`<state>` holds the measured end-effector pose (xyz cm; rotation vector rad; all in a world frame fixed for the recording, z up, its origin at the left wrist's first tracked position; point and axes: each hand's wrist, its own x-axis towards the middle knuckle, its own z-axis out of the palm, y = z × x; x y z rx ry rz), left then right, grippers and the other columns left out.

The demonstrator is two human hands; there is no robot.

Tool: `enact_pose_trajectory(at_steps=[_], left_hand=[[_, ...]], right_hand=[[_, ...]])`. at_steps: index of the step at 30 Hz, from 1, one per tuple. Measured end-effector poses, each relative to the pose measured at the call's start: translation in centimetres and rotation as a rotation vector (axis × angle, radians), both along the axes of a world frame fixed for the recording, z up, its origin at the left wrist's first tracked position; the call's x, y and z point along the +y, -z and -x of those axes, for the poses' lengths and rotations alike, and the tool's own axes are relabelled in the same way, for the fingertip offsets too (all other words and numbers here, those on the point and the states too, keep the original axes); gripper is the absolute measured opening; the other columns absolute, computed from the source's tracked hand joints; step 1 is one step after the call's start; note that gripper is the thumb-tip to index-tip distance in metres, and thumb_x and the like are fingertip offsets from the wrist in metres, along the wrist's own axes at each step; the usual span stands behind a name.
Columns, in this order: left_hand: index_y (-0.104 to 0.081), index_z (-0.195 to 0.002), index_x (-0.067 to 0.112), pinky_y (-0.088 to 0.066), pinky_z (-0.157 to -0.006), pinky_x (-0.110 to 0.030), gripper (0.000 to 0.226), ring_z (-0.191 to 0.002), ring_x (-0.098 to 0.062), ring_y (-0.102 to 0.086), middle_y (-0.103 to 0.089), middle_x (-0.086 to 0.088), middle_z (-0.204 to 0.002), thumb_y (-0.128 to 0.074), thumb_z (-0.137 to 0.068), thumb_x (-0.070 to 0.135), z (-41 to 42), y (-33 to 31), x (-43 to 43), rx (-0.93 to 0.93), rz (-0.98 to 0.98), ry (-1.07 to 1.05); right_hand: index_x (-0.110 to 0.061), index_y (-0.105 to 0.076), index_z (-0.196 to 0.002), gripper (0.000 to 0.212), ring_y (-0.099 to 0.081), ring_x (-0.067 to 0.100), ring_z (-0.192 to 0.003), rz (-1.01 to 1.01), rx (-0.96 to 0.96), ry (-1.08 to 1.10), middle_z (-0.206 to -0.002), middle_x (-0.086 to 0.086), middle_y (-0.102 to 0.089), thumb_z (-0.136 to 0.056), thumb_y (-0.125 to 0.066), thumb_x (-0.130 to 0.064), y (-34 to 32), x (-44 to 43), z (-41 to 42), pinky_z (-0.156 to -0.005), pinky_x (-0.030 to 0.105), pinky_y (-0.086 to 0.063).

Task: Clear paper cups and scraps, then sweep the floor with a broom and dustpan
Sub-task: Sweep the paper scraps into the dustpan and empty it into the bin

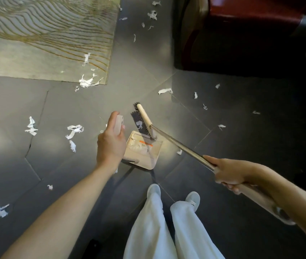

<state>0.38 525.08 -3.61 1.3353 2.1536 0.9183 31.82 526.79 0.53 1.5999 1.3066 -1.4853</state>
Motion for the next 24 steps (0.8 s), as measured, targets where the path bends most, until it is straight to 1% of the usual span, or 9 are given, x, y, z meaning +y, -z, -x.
enact_pose_trajectory(at_steps=[4,8,9,11,13,15,17,21,24], left_hand=[[-0.046,-0.13,0.036,-0.037,-0.064,-0.033,0.034,-0.077,-0.03,-0.052,-0.06,-0.008,-0.088,-0.05,-0.098,0.026,1.9,0.3,-0.9,-0.015,0.045,-0.077],[-0.048,-0.128,0.032,-0.037,-0.066,-0.031,0.031,-0.083,-0.033,-0.054,-0.062,-0.009,-0.093,-0.05,-0.097,0.024,3.8,0.2,0.4,-0.049,0.054,-0.074],[-0.049,-0.127,0.031,-0.036,-0.066,-0.029,0.03,-0.084,-0.032,-0.053,-0.062,-0.009,-0.094,-0.049,-0.097,0.023,4.2,0.2,0.8,-0.046,0.055,-0.066],[-0.05,-0.124,0.028,-0.033,-0.065,-0.026,0.027,-0.082,-0.03,-0.051,-0.061,-0.007,-0.093,-0.049,-0.097,0.022,4.8,0.1,1.6,-0.035,0.047,-0.051],[-0.052,-0.123,0.024,-0.032,-0.064,-0.026,0.027,-0.079,-0.032,-0.049,-0.061,-0.006,-0.091,-0.051,-0.097,0.019,5.0,0.1,1.9,-0.02,0.026,-0.036],[-0.051,-0.124,0.023,-0.037,-0.068,-0.031,0.028,-0.08,-0.035,-0.052,-0.063,-0.009,-0.092,-0.052,-0.096,0.018,5.0,0.0,2.0,-0.021,0.027,-0.022],[-0.05,-0.123,0.025,-0.041,-0.068,-0.035,0.027,-0.08,-0.037,-0.054,-0.061,-0.007,-0.089,-0.051,-0.096,0.019,4.6,-0.1,1.7,-0.03,0.04,0.0],[-0.049,-0.122,0.026,-0.046,-0.071,-0.042,0.027,-0.081,-0.039,-0.054,-0.06,-0.006,-0.087,-0.05,-0.096,0.019,3.4,-0.3,0.8,-0.061,0.035,0.053],[-0.05,-0.123,0.023,-0.046,-0.073,-0.043,0.028,-0.08,-0.04,-0.054,-0.061,-0.01,-0.087,-0.051,-0.096,0.017,2.2,-0.6,0.5,-0.061,0.014,0.149]], right_hand=[[-0.05,-0.007,-0.147,0.088,-0.052,0.013,-0.039,-0.149,-0.037,-0.146,-0.087,0.017,-0.064,-0.086,-0.048,-0.001,1.1,4.6,2.9,-0.044,0.026,-0.049],[-0.032,0.005,-0.152,0.088,-0.055,0.018,-0.039,-0.232,-0.123,-0.338,-0.071,0.015,-0.065,-0.085,-0.043,-0.002,4.4,7.3,7.4,-0.042,0.027,-0.047],[-0.024,-0.002,-0.153,0.084,-0.057,0.018,-0.041,-0.229,-0.144,-0.355,-0.068,0.013,-0.064,-0.084,-0.044,-0.002,5.1,7.3,8.3,-0.044,0.028,-0.048],[-0.013,-0.031,-0.141,0.064,-0.058,0.021,-0.048,-0.151,-0.125,-0.311,-0.071,0.015,-0.063,-0.08,-0.048,-0.001,6.5,6.7,9.3,-0.053,0.031,-0.05],[-0.009,-0.04,-0.132,0.055,-0.051,0.019,-0.045,-0.017,-0.092,-0.178,-0.068,0.016,-0.055,-0.08,-0.048,0.004,7.0,5.5,8.9,-0.051,0.029,-0.046],[-0.022,-0.03,-0.143,0.068,-0.042,0.012,-0.035,0.06,-0.094,-0.107,-0.067,0.014,-0.049,-0.084,-0.045,0.009,6.6,4.1,7.4,-0.041,0.021,-0.039],[-0.033,-0.026,-0.145,0.076,-0.039,0.009,-0.032,0.133,-0.089,-0.06,-0.065,0.012,-0.048,-0.085,-0.045,0.01,5.6,3.1,5.4,-0.036,0.019,-0.036],[-0.04,-0.028,-0.141,0.072,-0.04,0.01,-0.037,0.205,-0.053,0.108,-0.053,0.008,-0.051,-0.089,-0.053,0.004,2.6,2.1,1.3,-0.037,0.02,-0.038],[-0.038,-0.027,-0.143,0.072,-0.042,0.011,-0.036,0.147,-0.075,0.219,-0.05,0.007,-0.055,-0.09,-0.056,0.002,1.2,0.5,-1.8,-0.036,0.021,-0.041]])
